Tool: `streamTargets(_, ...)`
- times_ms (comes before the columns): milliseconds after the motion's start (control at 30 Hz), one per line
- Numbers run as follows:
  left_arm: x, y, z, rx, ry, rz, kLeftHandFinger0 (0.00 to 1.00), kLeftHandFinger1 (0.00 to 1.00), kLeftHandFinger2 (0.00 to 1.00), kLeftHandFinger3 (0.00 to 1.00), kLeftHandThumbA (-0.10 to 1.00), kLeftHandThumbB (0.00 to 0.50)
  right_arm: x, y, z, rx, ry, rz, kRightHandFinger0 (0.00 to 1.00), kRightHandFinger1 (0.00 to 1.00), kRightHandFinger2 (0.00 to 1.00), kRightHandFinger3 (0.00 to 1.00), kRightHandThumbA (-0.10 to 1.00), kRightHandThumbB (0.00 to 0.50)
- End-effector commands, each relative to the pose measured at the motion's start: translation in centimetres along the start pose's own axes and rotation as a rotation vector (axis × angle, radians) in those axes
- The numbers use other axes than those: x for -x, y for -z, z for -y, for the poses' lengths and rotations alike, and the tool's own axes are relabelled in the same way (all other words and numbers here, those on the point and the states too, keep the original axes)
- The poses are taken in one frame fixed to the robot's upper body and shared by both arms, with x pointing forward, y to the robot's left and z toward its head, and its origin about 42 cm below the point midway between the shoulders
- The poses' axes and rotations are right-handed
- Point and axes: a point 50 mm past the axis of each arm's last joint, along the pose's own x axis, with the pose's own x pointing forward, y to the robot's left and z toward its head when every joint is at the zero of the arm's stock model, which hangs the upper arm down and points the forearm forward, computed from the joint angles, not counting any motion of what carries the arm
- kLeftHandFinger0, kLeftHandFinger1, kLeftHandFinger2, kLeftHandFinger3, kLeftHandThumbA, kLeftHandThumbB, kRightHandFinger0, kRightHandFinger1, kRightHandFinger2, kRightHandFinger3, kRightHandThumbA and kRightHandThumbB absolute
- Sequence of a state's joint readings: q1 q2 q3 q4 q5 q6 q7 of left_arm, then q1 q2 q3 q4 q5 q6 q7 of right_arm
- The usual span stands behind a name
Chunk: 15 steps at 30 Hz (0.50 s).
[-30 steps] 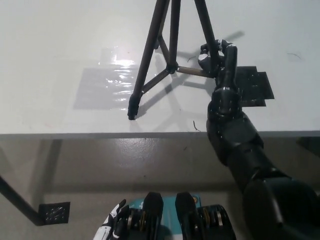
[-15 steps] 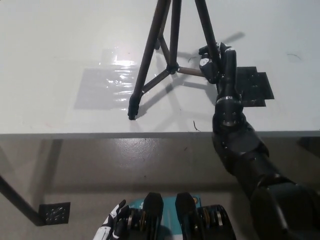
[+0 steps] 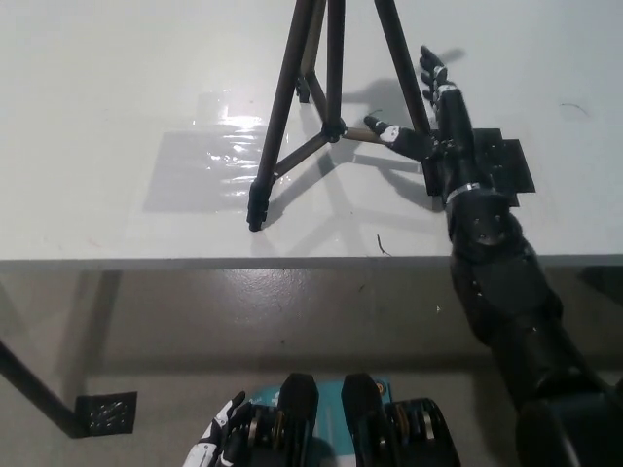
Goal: A tripod lies near the right hand side of the table and the robot grab a leg of the tripod using its right hand and put it up right.
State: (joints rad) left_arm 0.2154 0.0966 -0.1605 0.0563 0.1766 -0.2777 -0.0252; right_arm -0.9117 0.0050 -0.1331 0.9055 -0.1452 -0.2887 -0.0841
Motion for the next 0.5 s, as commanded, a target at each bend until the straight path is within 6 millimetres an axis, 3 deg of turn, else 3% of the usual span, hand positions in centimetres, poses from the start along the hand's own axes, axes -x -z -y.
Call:
streamTargets(0,0.9,-0.3,0.0,-0.005,0.008,0.040,1.00,1.00,1.00,1.00,1.00,0.352,-1.2,-9.4,1.2,-0.158,-0.191,0.235,1.00,1.00,1.00,1.00,0.84,0.500)
streamTargets(67,0.9,-0.3,0.0,-0.017,0.005,0.037,1.00,1.00,1.00,1.00,1.00,0.353,0.3,-12.5,1.9,-0.170,-0.176,0.329,1.00,1.00,1.00,1.00,0.88,0.500)
streamTargets(200,0.6,-0.3,0.0,-0.022,0.001,0.040,1.00,1.00,1.00,1.00,1.00,0.356,4.0,-16.8,3.4,-0.252,-0.191,0.483,1.00,1.00,1.00,1.00,0.78,0.500)
streamTargets(300,0.4,-0.4,-0.3,-0.027,0.007,0.036,1.00,1.00,1.00,1.00,1.00,0.377,9.5,-18.3,5.2,-0.177,-0.182,0.608,1.00,1.00,1.00,1.00,0.80,0.500)
streamTargets(333,0.4,-0.4,-0.3,-0.027,0.006,0.035,1.00,1.00,1.00,1.00,1.00,0.378,12.4,-18.7,5.6,-0.143,-0.186,0.654,1.00,1.00,1.00,1.00,0.84,0.500)
streamTargets(400,0.2,-0.6,-0.3,-0.031,0.005,0.036,1.00,1.00,1.00,1.00,1.00,0.377,15.6,-18.8,5.8,-0.082,-0.156,0.706,1.00,1.00,1.00,1.00,0.90,0.500)
streamTargets(467,0.0,-0.6,-0.3,-0.020,0.000,0.043,1.00,1.00,1.00,1.00,1.00,0.374,20.1,-18.2,5.3,-0.030,-0.110,0.760,1.00,1.00,1.00,1.00,1.00,0.500)
